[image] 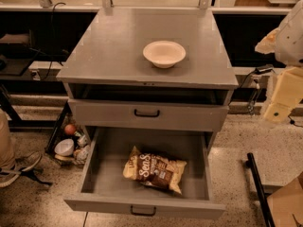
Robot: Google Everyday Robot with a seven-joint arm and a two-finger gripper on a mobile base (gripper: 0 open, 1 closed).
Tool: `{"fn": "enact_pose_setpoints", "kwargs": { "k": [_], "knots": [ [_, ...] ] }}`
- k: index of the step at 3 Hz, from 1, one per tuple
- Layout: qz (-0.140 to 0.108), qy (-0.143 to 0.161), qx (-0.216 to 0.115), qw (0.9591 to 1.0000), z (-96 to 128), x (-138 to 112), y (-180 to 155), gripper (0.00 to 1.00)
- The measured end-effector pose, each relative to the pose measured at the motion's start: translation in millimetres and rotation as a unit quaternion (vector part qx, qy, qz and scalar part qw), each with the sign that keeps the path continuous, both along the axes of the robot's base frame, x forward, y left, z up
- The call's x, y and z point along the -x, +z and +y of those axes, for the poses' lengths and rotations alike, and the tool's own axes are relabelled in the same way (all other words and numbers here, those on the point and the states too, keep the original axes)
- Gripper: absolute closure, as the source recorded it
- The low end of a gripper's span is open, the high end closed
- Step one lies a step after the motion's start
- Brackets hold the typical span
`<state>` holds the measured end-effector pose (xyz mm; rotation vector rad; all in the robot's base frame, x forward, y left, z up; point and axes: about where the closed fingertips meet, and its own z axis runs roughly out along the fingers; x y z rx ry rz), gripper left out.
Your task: Pick brown chip bag from middle drawer and place on counter
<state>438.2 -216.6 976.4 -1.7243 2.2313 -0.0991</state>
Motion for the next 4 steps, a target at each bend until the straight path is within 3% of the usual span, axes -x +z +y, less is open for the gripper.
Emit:
{"fn": "enact_pose_setpoints", "kwargs": {
  "k": [2, 3, 4],
  "knots": [
    [0.011, 0.006, -0.015, 0.9998, 4.0, 0.9, -9.1, 0.0],
    [0.053, 0.028, -0.063, 0.9963, 25.1, 4.2, -54.6, 0.0],
    [0.113, 0.052, -0.126, 0.9842, 62.4, 19.6, -119.0, 0.0]
  ]
}}
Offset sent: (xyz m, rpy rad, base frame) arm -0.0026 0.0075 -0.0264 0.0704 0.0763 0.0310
